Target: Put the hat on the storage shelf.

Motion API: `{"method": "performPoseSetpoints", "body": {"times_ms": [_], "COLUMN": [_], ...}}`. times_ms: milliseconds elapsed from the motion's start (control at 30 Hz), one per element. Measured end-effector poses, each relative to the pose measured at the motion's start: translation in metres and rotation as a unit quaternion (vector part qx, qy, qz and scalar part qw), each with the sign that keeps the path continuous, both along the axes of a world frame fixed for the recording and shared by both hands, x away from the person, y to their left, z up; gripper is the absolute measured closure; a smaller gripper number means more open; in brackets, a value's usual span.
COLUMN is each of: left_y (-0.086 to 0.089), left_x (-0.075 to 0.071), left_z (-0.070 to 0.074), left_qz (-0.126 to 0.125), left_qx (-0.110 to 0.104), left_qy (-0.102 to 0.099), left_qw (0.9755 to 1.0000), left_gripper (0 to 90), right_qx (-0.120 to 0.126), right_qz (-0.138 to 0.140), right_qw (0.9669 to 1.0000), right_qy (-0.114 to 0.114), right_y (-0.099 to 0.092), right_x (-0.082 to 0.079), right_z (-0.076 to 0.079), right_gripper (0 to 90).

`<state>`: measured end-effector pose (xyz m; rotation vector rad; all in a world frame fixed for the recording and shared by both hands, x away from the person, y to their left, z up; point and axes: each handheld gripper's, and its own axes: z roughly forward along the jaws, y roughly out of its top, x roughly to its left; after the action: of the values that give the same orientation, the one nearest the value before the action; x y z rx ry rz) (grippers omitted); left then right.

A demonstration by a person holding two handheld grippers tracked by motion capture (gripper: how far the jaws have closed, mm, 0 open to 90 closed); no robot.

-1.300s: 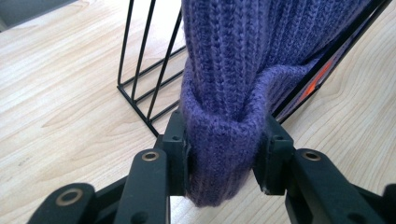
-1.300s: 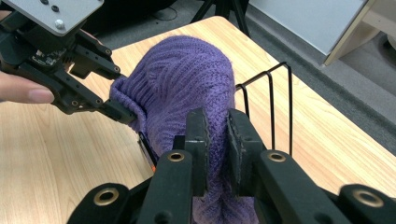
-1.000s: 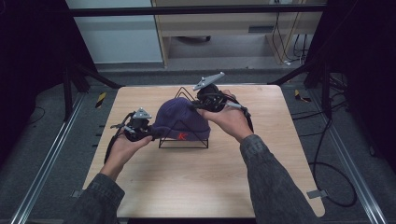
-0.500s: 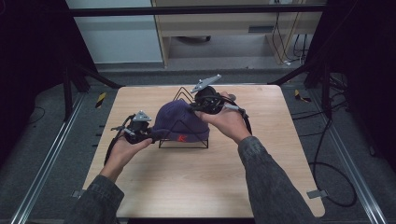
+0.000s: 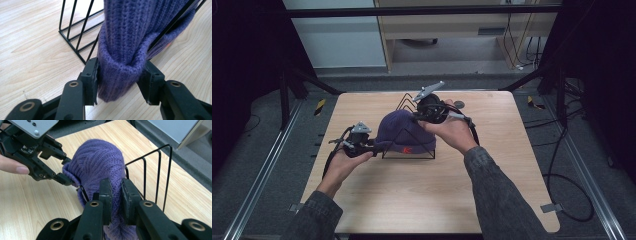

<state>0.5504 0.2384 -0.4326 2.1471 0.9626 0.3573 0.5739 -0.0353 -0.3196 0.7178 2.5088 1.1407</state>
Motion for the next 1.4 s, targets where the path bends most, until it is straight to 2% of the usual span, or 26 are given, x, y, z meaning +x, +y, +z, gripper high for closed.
{"method": "performPoseSetpoints", "body": {"times_ms": [333,600,733,800,967,1133,1400], "left_y": [-0.002,-0.002,0.0,0.003,0.008,0.011,0.015], "left_x": [0.001,0.0,0.0,-0.001,-0.005,-0.011,-0.018], "left_z": [-0.008,-0.012,-0.011,-0.01,-0.009,-0.009,-0.007], "left_qz": [0.007,0.015,0.024,0.033,0.039,0.041,0.055], "left_qx": [0.018,0.019,0.018,0.016,0.01,0.016,0.016], "left_qy": [0.01,0.012,0.015,0.008,0.009,0.003,0.001], "left_qw": [0.9998,0.9996,0.9995,0.9993,0.9992,0.999,0.9984], "left_gripper": [60.2,59.4,53.9,52.2,50.8,47.1,30.8], "right_qx": [-0.011,-0.014,-0.016,-0.019,-0.01,-0.007,-0.012], "right_qz": [-0.003,-0.004,-0.003,-0.001,-0.002,-0.007,-0.018], "right_qw": [0.9998,0.9997,0.9997,0.9997,0.9999,0.9999,0.9998], "right_qy": [0.014,0.017,0.017,0.014,0.013,0.011,0.006], "right_y": [0.001,0.0,0.001,0.0,-0.001,-0.004,-0.009], "right_x": [0.001,0.002,0.001,0.0,-0.003,-0.005,-0.008], "right_z": [-0.01,-0.013,-0.013,-0.013,-0.012,-0.009,-0.008], "right_gripper": [80.0,77.8,75.2,72.7,69.5,66.6,56.6]}}
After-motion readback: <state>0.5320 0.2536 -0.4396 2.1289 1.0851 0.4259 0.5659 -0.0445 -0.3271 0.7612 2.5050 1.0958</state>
